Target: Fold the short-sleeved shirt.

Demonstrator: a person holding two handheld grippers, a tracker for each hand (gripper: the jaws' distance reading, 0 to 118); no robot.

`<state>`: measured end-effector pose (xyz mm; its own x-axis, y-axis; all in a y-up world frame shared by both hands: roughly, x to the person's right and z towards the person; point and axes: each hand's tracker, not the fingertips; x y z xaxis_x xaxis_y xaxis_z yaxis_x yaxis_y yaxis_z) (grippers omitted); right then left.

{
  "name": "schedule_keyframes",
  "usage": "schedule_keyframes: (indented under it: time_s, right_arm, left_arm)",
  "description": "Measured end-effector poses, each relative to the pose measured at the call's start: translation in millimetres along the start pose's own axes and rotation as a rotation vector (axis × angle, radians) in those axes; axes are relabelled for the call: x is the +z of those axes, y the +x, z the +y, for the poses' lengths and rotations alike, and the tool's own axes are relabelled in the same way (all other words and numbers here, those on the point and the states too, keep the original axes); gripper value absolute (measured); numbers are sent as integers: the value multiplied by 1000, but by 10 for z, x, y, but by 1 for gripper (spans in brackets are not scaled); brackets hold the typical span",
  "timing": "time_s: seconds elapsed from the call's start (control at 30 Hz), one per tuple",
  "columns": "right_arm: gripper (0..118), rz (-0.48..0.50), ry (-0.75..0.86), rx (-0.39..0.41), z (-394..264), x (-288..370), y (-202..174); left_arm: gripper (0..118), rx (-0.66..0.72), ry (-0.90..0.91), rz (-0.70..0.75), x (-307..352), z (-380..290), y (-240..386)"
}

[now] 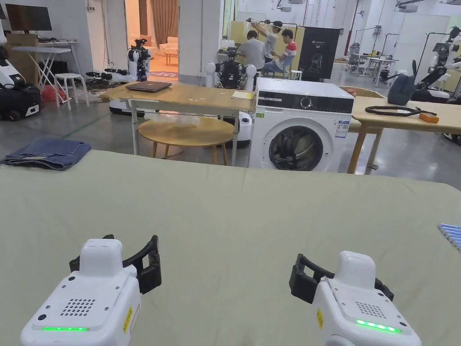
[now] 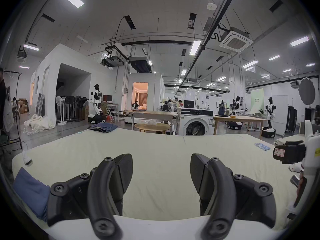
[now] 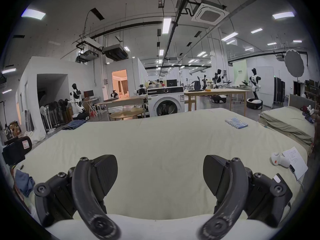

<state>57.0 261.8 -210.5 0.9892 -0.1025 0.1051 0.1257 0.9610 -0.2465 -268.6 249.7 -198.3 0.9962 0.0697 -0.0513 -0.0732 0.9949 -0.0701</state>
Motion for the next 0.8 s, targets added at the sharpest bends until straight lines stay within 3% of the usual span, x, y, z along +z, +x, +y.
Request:
schedule_keyframes:
  time_s: [0.67, 0.8]
  right_arm:
    - [102, -68, 43, 53, -35, -17, 25]
    - [102, -32, -1, 5, -3, -37, 93]
  left_arm:
    - [69, -23, -26, 2, -70, -29, 7]
    - [69, -26, -33, -2, -46, -16, 18]
